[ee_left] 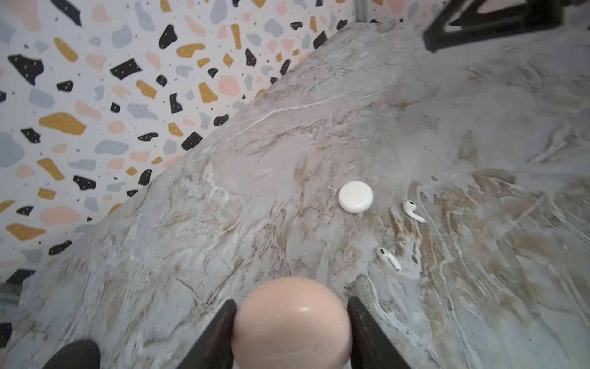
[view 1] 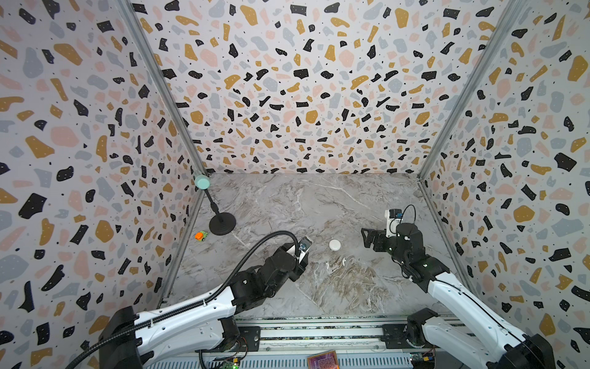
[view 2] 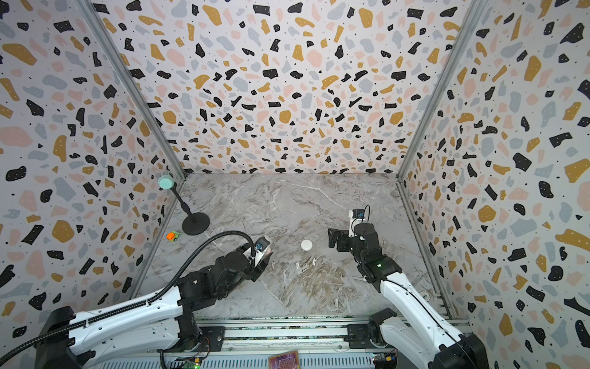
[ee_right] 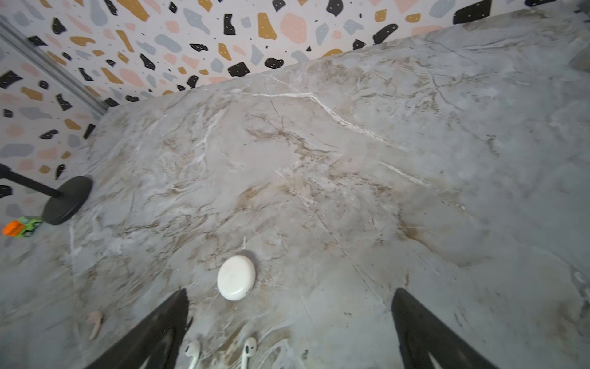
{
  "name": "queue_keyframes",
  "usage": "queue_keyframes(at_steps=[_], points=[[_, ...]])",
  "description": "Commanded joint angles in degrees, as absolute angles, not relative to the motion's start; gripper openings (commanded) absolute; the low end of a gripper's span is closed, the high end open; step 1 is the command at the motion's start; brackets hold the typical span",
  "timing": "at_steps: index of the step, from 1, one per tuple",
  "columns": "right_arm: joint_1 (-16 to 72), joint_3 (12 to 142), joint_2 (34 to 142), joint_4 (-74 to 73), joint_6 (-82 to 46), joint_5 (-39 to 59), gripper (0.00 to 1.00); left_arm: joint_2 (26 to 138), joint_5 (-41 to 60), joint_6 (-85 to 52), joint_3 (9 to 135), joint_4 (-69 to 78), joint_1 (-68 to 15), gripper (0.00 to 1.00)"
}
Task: Insert the wireless bluetooth earbuds into the charging case
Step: 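Lift the pink case and carry it toward the robot while the right gripper approaches, then close the right gripper on the pink case held by the left gripper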
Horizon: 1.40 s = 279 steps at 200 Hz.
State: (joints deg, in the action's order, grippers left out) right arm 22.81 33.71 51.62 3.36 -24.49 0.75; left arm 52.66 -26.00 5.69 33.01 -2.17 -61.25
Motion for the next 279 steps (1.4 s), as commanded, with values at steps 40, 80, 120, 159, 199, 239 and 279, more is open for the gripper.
queue_keyframes(at_steps=[40, 80, 120, 159, 199, 239, 279], points=[[28.1, 39.8, 48.7, 10.9, -29.3, 11.7, 1.0, 50.2, -26.8, 11.8, 28.7, 8.9, -62.9, 0.0], [32.6, 41.1, 49.4, 12.8, -32.4, 12.5, 0.99, 50.7, -24.3, 11.6, 26.8, 11.9, -62.8, 0.0], [35.4, 44.4, 52.4, 15.6, -35.3, 11.8, 0.97, 50.2, -23.4, 13.1, 25.9, 12.4, -63.6, 0.0], [37.8, 47.4, 54.5, 16.2, -37.7, 13.3, 0.95, 50.2, -21.7, 13.8, 25.9, 12.3, -63.9, 0.0], [40.1, 51.4, 58.1, 17.5, -38.2, 14.8, 0.89, 48.6, -20.2, 15.1, 25.4, 12.3, -64.5, 0.0], [43.2, 54.5, 63.4, 16.4, -38.4, 18.0, 0.8, 46.4, -17.5, 16.8, 24.2, 12.3, -65.5, 0.0], [44.9, 56.4, 67.7, 15.9, -38.2, 22.0, 0.68, 45.8, -17.3, 18.4, 23.6, 12.2, -66.4, 0.0]])
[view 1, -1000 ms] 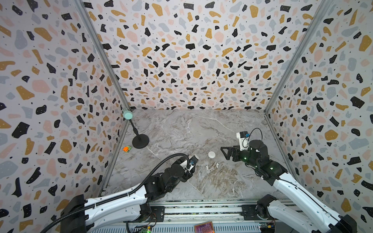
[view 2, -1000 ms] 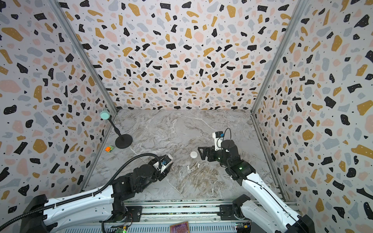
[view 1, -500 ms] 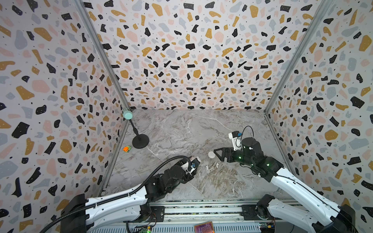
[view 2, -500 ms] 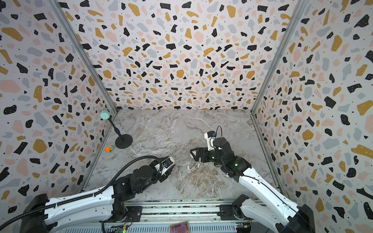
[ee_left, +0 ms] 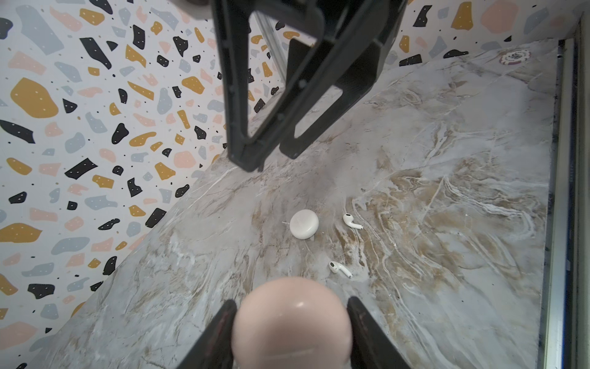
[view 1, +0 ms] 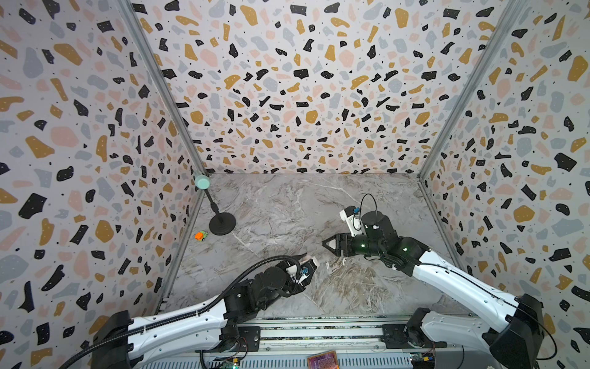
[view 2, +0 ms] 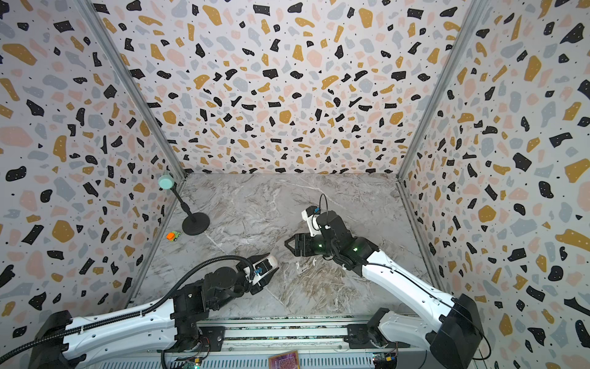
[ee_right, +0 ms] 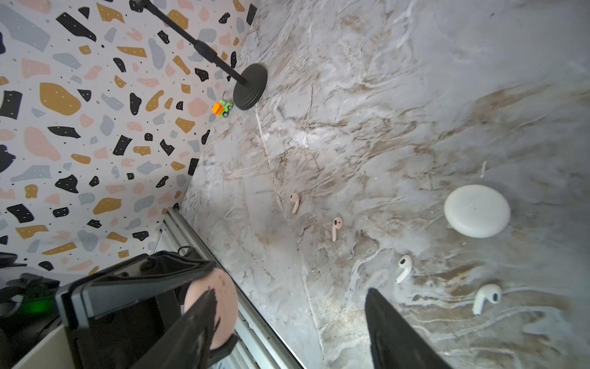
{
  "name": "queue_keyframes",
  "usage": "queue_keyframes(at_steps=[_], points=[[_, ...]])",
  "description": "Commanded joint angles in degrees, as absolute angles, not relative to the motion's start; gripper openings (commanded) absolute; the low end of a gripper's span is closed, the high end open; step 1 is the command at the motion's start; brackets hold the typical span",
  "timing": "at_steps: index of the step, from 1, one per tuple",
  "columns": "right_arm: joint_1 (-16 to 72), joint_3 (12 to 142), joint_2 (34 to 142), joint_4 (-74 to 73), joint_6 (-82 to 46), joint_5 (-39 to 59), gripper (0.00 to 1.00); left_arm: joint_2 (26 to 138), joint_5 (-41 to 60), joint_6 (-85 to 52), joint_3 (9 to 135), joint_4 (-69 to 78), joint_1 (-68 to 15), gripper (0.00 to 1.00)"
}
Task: Insert the wireless bluetooth earbuds into the charging case
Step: 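Close the right gripper on the pink case held by the left gripper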
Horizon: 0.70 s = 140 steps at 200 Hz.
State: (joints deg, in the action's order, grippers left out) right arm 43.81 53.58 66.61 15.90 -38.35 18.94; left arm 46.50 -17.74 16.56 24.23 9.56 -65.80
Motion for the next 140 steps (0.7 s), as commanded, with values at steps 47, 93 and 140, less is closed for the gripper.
queue_keyframes(at_steps=[47, 93, 140], points=[[49.3, 55.8, 67.5, 14.3, -38.3, 22.3, 0.67, 47.8, -18.6, 18.5, 24.5, 10.6, -66.5, 0.0], [51.9, 54.4, 67.9, 12.9, -38.4, 22.2, 0.57, 49.6, -19.4, 18.3, 25.4, 9.2, -66.6, 0.0], [53.2, 53.5, 69.3, 12.6, -37.7, 22.7, 0.52, 49.7, -19.4, 18.0, 25.6, 9.1, -66.6, 0.0]])
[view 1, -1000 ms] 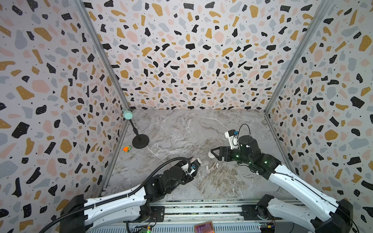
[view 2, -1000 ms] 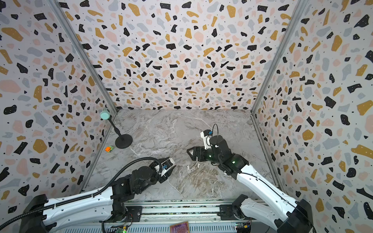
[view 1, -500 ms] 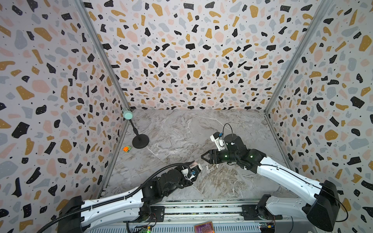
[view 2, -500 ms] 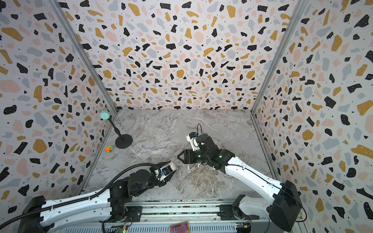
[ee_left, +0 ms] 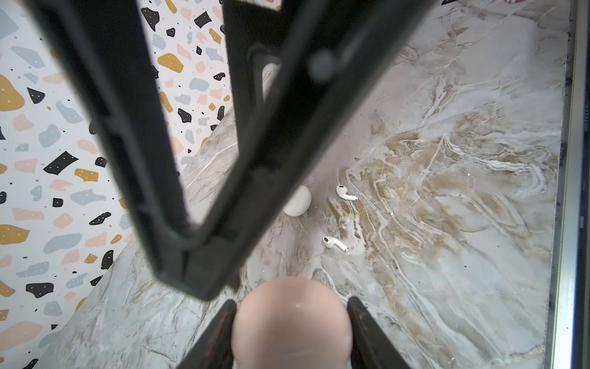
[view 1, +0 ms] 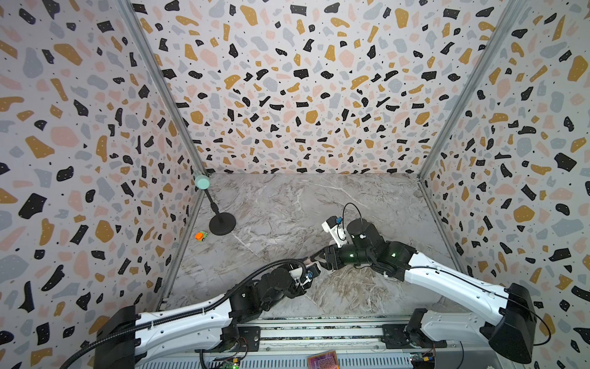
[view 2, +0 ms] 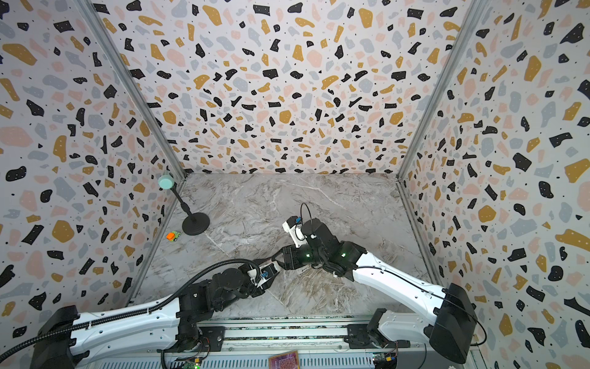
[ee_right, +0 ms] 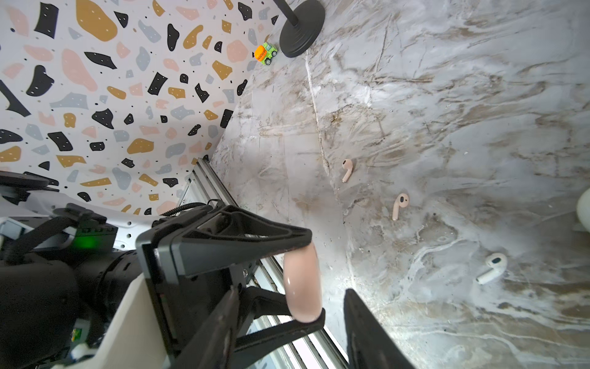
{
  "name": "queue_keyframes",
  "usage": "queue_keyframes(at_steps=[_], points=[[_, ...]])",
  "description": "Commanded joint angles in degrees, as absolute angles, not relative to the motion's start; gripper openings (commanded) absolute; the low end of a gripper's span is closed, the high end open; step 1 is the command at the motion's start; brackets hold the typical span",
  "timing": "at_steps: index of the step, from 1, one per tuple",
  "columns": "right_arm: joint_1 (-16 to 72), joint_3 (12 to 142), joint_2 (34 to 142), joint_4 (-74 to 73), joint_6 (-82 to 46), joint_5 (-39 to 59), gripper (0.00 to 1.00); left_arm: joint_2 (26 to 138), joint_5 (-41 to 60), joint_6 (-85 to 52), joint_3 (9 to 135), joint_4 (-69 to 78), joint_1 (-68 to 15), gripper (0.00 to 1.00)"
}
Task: Insert the wireless bluetooth earbuds into the charging case
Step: 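Close the right gripper on the pink case held by the left gripper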
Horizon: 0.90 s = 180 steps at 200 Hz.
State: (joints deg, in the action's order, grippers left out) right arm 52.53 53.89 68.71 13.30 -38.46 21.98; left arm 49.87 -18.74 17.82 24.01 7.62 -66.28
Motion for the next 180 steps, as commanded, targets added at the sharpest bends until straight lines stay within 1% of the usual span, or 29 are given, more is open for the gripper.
queue_keyframes(at_steps=[1, 19, 34, 64, 180], points=[[53.2, 53.5, 69.4, 12.6, -37.6, 22.8, 0.52, 49.7, -19.4, 18.0, 25.6, 9.0, -66.6, 0.0], [53.7, 53.6, 70.2, 12.7, -36.9, 22.9, 0.5, 49.8, -19.2, 18.0, 25.7, 8.9, -66.6, 0.0], [53.8, 53.9, 71.1, 13.2, -36.3, 22.8, 0.46, 49.8, -19.0, 17.9, 25.6, 8.8, -66.6, 0.0], [54.0, 53.9, 71.7, 12.9, -35.9, 22.9, 0.42, 49.6, -19.1, 17.9, 25.6, 8.9, -66.6, 0.0], [55.4, 52.3, 73.8, 11.6, -36.0, 23.3, 0.39, 49.6, -18.0, 17.6, 25.8, 9.4, -66.6, 0.0]])
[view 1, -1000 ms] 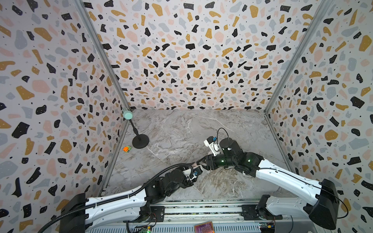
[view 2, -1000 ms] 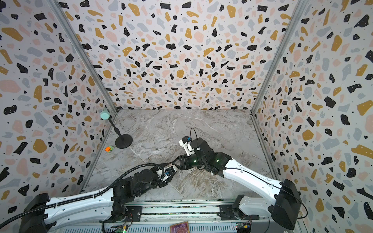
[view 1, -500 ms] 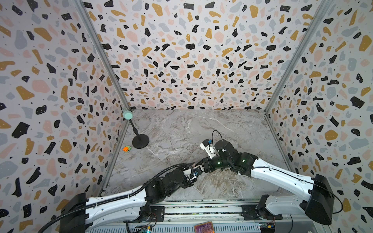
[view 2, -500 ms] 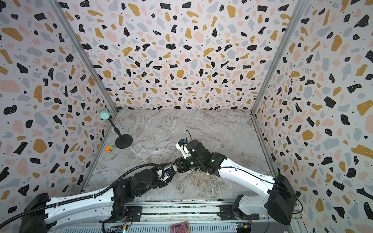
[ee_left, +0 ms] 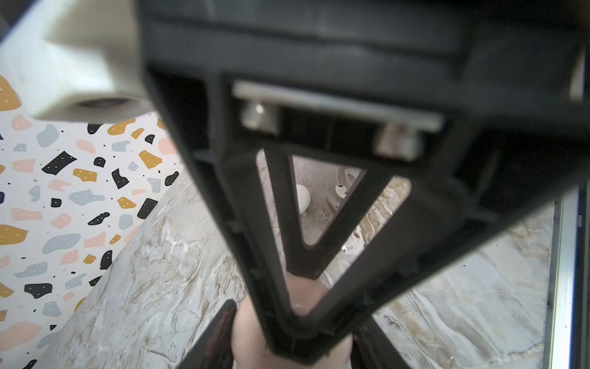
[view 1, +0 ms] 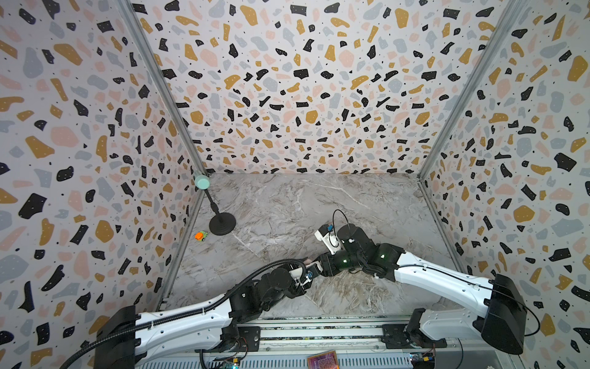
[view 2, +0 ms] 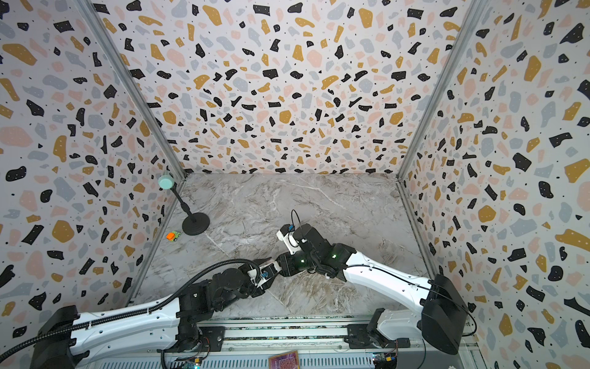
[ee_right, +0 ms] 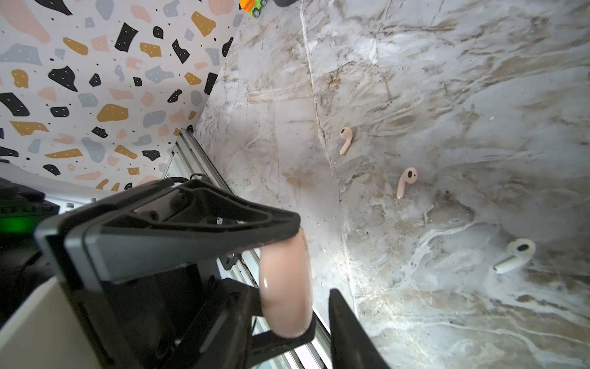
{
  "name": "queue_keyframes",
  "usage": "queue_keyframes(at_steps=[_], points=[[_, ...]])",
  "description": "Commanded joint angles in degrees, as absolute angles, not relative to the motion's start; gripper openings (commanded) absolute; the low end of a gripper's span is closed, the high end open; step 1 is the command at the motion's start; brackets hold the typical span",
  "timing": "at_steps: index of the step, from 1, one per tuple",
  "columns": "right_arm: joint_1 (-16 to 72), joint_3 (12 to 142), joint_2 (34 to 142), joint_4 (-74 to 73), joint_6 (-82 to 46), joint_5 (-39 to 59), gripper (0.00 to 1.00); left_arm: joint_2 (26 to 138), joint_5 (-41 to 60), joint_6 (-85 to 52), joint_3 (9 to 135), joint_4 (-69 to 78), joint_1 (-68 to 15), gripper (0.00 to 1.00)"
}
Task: Insert the wireless bluetooth earbuds into the charging case
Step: 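Close the right gripper on the pink case held by the left gripper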
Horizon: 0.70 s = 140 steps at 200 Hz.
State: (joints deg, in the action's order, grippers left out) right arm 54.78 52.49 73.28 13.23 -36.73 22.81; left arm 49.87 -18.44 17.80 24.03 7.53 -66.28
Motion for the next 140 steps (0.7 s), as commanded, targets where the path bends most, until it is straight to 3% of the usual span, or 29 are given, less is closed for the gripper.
queue_keyframes(at_steps=[1, 81, 140], points=[[55.4, 52.3, 73.8, 11.6, -36.0, 23.3, 0.39, 49.6, -18.0, 17.6, 25.8, 9.4, -66.6, 0.0], [55.9, 52.6, 75.5, 10.7, -35.3, 23.7, 0.3, 50.0, -17.5, 17.7, 25.7, 9.7, -66.6, 0.0], [56.3, 52.2, 75.4, 10.4, -35.4, 23.7, 0.18, 50.0, -17.3, 17.8, 25.7, 9.9, -66.6, 0.0]])
